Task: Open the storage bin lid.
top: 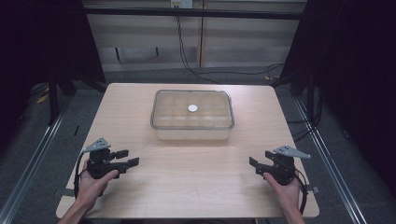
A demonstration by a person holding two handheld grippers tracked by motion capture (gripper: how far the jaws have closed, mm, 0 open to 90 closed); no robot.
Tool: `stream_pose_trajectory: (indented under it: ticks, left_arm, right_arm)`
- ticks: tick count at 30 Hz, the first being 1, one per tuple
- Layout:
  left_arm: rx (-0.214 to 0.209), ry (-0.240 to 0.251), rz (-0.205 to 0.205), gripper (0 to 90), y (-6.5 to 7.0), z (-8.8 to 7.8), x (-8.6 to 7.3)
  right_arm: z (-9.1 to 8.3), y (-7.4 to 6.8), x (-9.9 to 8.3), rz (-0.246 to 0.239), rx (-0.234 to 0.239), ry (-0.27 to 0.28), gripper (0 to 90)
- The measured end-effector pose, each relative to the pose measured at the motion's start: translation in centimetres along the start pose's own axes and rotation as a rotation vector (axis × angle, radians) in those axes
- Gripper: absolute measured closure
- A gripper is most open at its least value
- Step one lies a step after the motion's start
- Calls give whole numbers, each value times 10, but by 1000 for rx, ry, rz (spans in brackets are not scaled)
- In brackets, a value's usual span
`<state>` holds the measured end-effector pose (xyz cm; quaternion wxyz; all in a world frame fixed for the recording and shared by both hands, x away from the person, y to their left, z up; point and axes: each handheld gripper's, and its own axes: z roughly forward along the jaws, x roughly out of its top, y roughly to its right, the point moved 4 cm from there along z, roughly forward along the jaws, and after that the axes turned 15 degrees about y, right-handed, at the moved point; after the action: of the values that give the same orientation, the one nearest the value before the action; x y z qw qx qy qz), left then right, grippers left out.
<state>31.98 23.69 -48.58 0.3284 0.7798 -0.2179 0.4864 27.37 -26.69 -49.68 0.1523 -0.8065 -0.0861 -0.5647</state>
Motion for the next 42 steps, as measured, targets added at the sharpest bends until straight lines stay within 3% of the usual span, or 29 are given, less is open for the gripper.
stream_pose_trajectory:
  ticks: [4,10,16,19,23,26,30,32,35,42]
  left_arm:
    - [6,-11,9,293,1,1,-1]
    - [21,-35,21,257,1,3,-4]
    - [7,-40,29,231,2,0,-4]
    - [5,-40,28,231,3,0,-5]
    - [-10,-48,23,227,4,4,-5]
    - [-18,-57,16,222,5,5,-5]
    - [-17,-56,3,244,6,8,-5]
    - [4,-66,6,261,6,12,-5]
    - [-10,-71,15,266,8,15,-1]
    - [-7,-57,13,268,8,18,9]
  right_arm:
    - [-1,-1,0,-3,7,8,333]
    - [-1,-3,-3,18,76,-15,330]
    - [-2,-8,0,1,104,10,340]
    - [2,-10,-1,25,115,-7,325]
    - [3,-10,3,37,136,12,334]
    - [1,-7,5,26,135,-19,331]
    - [-1,-6,11,48,178,-36,340]
    - [-1,-9,15,29,195,-48,376]
    - [2,-17,21,30,243,-53,359]
    - [14,-24,26,27,268,-83,330]
